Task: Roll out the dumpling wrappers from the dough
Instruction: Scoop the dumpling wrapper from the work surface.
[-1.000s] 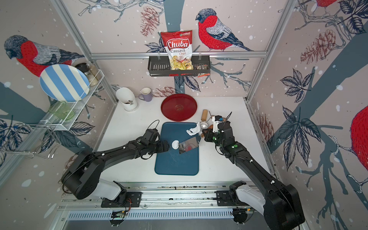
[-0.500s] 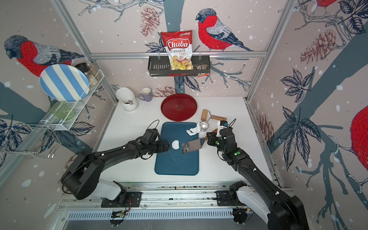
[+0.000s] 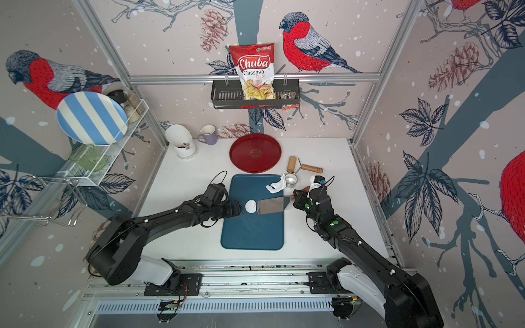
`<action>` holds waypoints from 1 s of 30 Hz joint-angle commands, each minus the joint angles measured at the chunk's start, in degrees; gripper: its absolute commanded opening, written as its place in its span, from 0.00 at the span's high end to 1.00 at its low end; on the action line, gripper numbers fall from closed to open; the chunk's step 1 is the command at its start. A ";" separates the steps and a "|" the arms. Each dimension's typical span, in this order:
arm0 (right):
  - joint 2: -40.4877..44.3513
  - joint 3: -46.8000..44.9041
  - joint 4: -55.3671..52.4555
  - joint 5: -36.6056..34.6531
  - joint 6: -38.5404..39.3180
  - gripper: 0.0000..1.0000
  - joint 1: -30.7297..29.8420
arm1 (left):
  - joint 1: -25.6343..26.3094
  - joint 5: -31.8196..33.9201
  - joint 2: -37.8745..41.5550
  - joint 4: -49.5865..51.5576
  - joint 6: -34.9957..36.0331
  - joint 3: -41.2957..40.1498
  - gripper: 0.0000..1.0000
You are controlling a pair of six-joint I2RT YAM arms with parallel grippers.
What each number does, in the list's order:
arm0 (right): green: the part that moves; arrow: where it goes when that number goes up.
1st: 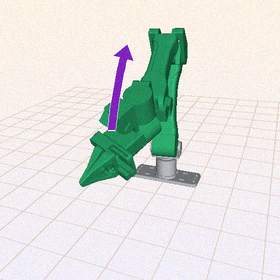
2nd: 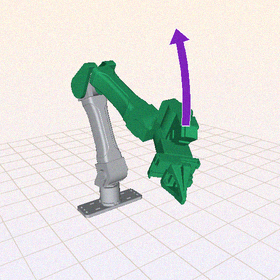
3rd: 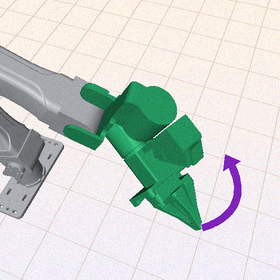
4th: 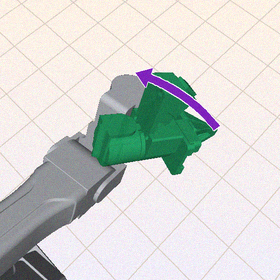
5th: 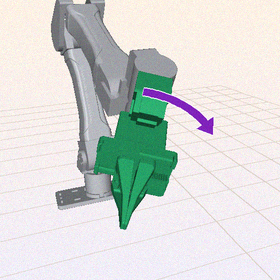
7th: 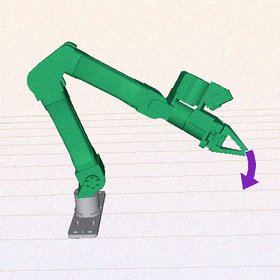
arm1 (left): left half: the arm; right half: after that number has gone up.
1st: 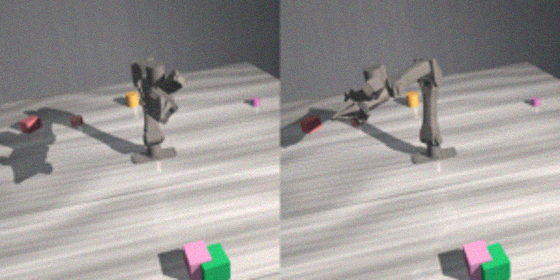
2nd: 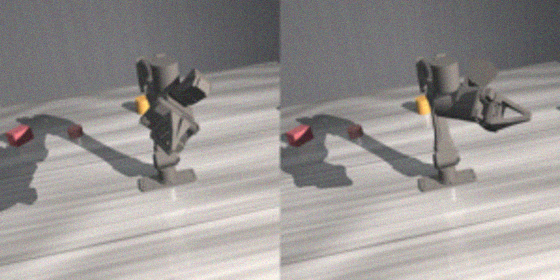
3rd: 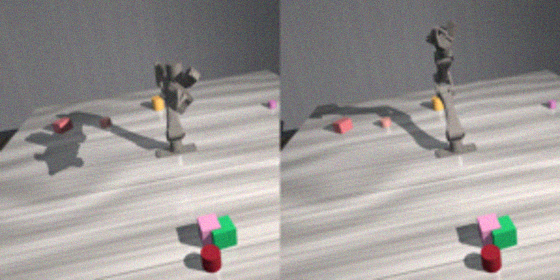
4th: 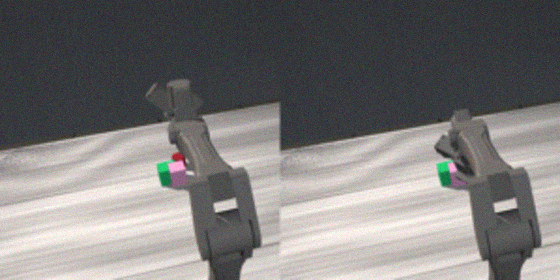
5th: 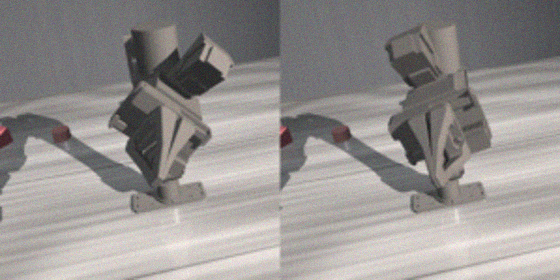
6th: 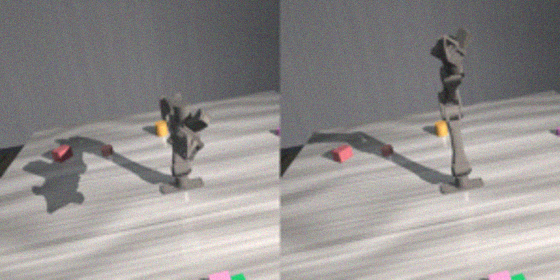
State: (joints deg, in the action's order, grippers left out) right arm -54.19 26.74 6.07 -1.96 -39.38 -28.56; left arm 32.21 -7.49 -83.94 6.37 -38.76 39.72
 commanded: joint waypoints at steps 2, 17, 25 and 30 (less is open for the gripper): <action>-1.28 0.06 4.60 0.13 -1.23 1.00 -0.38 | 0.12 -0.60 0.36 -1.98 0.18 -0.24 0.05; -3.72 0.16 7.20 1.78 -3.05 1.00 -1.07 | 0.13 -0.29 0.45 -1.89 0.13 -0.28 0.05; -3.74 -0.29 8.43 2.37 -4.98 1.00 -1.05 | 0.13 -0.20 0.36 -1.80 0.13 -0.26 0.05; -3.03 -0.20 8.78 2.75 -5.62 1.00 -0.82 | 0.14 -0.07 0.36 -1.59 0.26 -0.19 0.05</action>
State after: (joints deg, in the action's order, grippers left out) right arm -57.78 26.44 10.70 -1.10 -43.40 -29.43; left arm 32.21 -7.40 -83.70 6.22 -38.79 39.44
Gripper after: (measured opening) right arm 0.157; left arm 0.946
